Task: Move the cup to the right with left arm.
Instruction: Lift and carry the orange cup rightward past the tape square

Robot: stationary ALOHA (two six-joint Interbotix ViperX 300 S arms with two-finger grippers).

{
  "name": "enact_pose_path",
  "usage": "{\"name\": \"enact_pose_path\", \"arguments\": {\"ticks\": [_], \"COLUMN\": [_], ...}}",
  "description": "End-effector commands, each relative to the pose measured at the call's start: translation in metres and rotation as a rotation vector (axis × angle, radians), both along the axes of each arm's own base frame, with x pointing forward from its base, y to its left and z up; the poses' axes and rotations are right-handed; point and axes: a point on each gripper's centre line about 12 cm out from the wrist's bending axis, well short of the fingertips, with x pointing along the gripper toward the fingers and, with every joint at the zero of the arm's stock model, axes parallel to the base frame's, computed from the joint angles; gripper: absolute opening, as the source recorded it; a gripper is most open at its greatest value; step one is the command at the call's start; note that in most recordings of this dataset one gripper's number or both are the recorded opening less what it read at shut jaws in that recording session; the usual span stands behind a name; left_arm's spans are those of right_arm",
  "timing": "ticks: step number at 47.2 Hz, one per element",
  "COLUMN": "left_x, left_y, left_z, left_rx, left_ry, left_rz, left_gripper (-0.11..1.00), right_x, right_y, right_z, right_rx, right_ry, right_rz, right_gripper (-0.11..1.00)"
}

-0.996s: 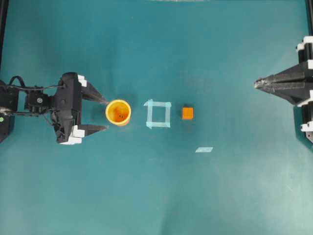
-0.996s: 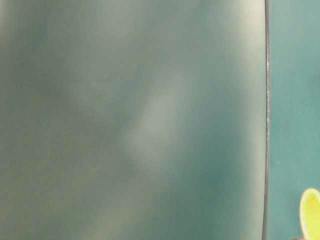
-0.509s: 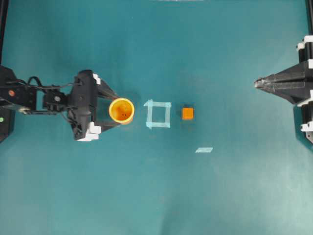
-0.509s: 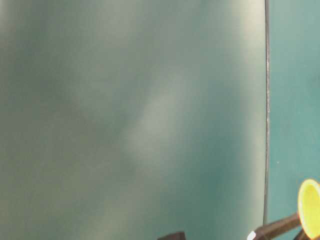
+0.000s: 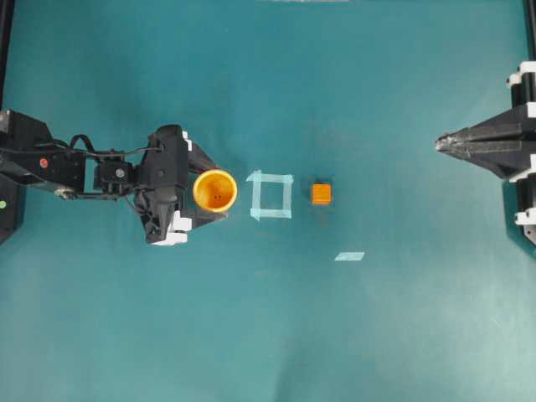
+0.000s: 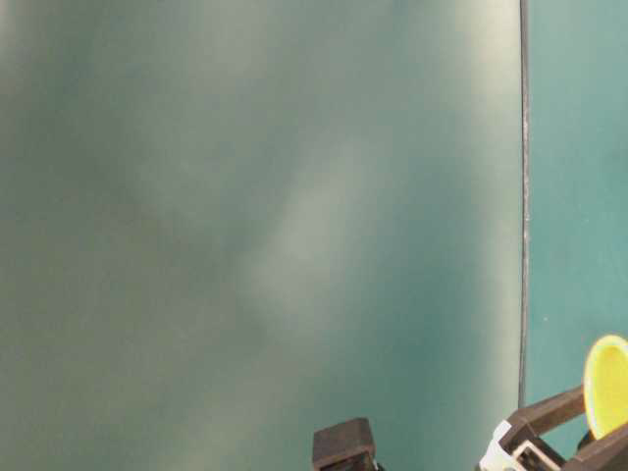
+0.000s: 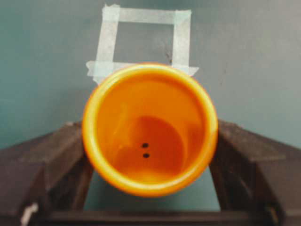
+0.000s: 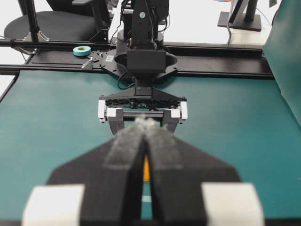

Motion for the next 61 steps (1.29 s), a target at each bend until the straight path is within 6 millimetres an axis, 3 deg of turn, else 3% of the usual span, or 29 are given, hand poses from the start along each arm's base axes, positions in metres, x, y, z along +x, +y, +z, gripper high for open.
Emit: {"name": "enact_pose_path", "arguments": {"ticks": [1, 26, 61], "left_x": [0.003, 0.018, 0.109], "left_y": [-0.001, 0.0, -0.017], "left_z": [0.008, 0.049, 0.087], "left_rx": [0.002, -0.004, -0.012], "left_ry": [-0.026, -0.143, -0.143], "left_rz": [-0.004, 0.001, -0.038], "left_gripper": [0.7, 0.7, 0.7], "right_x": [0.002, 0.002, 0.003], "right_y": [0.0, 0.0, 0.0], "right_z": [0.013, 0.019, 0.025], "right_rx": [-0.001, 0.005, 0.01], "right_ry": [-0.032, -0.045, -0.022], "right_rz": [-0.001, 0.0, 0.001], "right_gripper": [-0.01, -0.01, -0.01]}}
